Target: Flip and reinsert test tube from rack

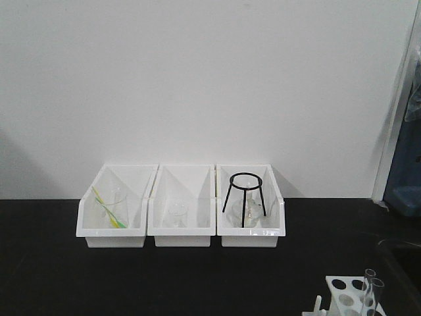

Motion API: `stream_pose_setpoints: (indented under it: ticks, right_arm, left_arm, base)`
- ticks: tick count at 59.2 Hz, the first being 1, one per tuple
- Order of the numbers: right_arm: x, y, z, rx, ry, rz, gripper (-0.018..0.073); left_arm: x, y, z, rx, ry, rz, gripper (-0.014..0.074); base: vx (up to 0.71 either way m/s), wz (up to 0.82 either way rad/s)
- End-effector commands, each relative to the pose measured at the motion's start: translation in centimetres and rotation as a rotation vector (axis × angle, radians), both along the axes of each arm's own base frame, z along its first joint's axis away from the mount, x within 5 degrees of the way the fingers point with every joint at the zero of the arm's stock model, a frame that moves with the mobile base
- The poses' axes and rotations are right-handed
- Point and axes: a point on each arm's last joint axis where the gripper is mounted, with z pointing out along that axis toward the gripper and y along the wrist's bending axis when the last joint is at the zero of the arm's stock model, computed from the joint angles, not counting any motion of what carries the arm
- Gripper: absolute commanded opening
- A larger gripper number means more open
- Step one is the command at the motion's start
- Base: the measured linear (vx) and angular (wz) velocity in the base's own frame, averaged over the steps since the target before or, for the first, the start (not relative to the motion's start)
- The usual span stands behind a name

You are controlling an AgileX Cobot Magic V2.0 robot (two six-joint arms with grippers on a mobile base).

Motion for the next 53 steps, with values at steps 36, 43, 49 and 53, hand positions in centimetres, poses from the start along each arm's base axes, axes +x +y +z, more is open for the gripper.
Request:
stream_pose_setpoints:
  ticks: [36,43,49,53]
  right_arm:
    - [3.2,1.1,-13.0,0.088,0.072,0.123,0.0489]
    - [4.4,2.1,-13.5,0.099,0.068,0.235,0.0475]
    - [5.8,2.6,-14.1,0.108,0.072,0.284,0.0475]
    - [6.9,2.7,-14.4,0.125,0.073,0.295,0.0475]
  left_arm:
    - [0.0,-0.1,0.7,0.003,-0.088,-0.011,-0.0006]
    - [0.0,-0.1,0.7,0.003,-0.088,-0.011,-0.0006]
    - [0.0,-0.1,0.7,0.003,-0.088,-0.011,-0.0006]
    - [0.0,-0.1,0.7,0.003,-0.088,-0.011,-0.0006]
  base:
    - [0.00,0.00]
    - [0.00,0.00]
    - [0.00,0.00]
    - [0.00,0.00]
